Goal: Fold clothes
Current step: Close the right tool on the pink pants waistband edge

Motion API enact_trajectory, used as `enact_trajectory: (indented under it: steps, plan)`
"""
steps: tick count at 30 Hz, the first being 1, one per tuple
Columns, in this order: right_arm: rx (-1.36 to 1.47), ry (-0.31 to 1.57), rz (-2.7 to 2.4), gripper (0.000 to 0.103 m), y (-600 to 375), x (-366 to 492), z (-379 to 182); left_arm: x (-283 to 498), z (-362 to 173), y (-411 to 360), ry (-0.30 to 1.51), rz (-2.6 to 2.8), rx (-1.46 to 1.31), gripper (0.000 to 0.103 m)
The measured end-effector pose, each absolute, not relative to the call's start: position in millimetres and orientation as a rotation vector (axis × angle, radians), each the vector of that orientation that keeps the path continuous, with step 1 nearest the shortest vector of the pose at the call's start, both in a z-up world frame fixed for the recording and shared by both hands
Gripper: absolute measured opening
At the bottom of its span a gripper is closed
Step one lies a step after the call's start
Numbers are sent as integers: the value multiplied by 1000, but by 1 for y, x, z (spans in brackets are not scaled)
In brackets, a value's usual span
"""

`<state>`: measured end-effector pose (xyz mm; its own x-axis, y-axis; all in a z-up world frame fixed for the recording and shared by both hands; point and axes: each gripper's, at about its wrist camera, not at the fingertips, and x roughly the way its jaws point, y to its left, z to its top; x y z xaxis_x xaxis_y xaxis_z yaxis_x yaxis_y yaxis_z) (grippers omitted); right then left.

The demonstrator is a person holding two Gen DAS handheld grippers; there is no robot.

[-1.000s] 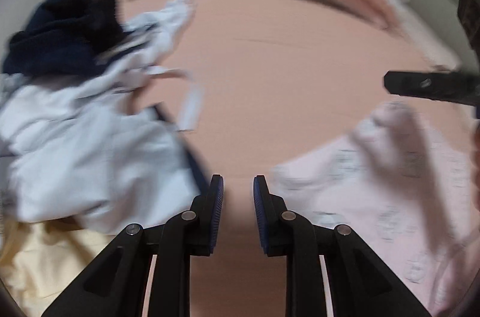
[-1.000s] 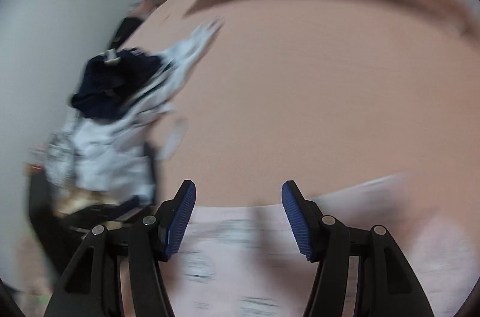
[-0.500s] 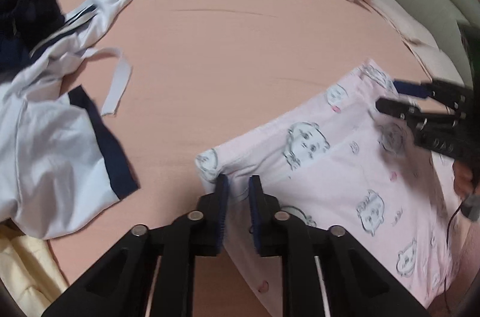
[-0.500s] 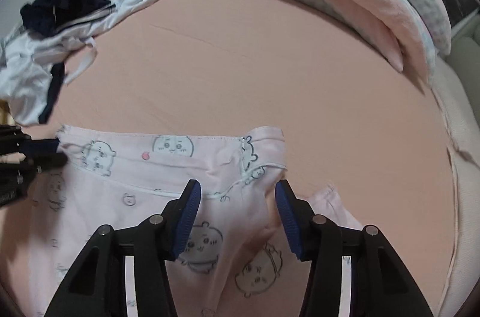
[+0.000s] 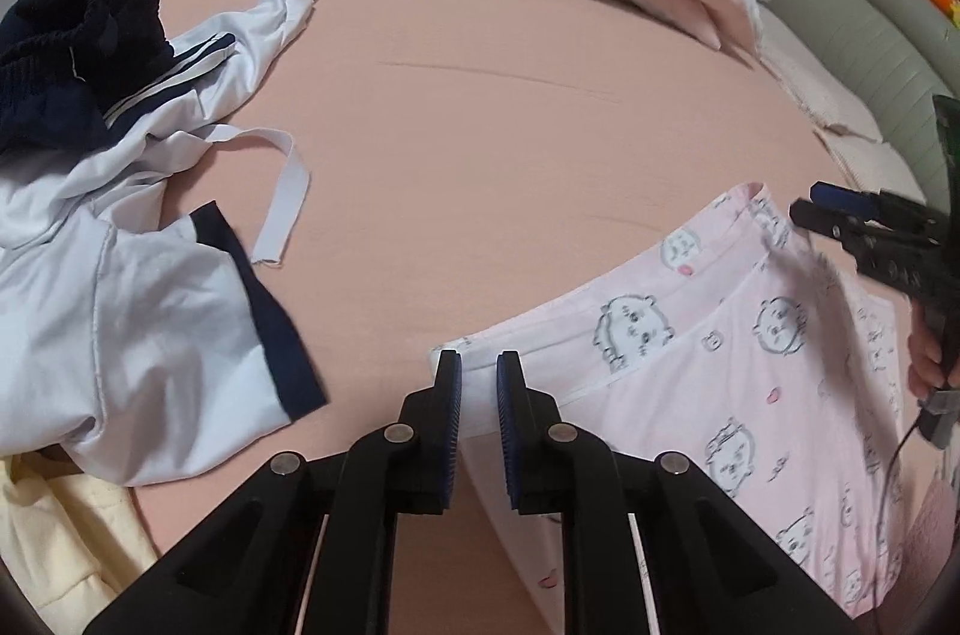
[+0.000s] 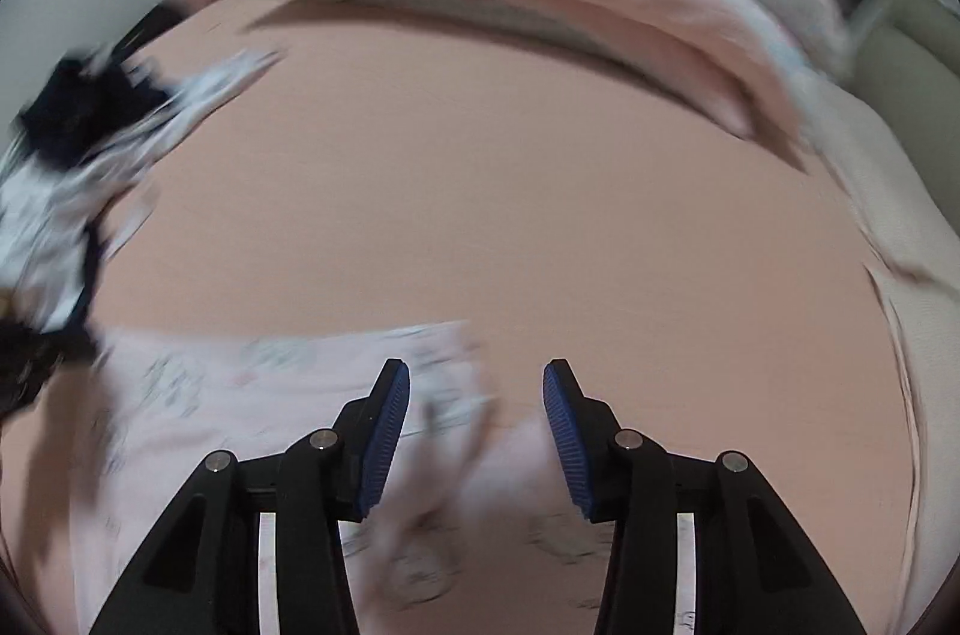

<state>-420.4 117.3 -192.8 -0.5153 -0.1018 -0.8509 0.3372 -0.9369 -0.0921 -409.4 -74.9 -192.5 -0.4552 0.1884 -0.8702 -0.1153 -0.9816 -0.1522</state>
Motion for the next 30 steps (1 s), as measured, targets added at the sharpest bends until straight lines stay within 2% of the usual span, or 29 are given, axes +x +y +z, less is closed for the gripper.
enact_trajectory:
  steps: [4,7,12,15,17,21,26,30]
  plan:
    - [1417,586,-2418,46,86,-420,-221,-409,-188,-77,-105,2535,-1538,11]
    - [1491,503,-2410,46,92,-430,-240,-406,-187,-79,-97,2532,-1539,12]
    - [1449,436,-2413,45,94,-436,-247,-409,-191,-78,-90,2527,-1538,12]
    - [1413,445,-2399,26,95,-436,-244,-410,-197,-79,-96,2529,-1567,12]
    - [1387,443,-2391,10,90,-434,-241,-411,-197,-81,-105,2526,-1575,12]
    - [1360,429,-2387,6,87,-433,-236,-412,-197,-82,-94,2526,-1579,12]
    - [1345,359,-2407,6,106,-419,-221,-412,-196,-84,-103,2513,-1563,12]
    - [1310,237,-2387,6,114,-416,-209,-412,-197,-98,-293,2409,-1535,10]
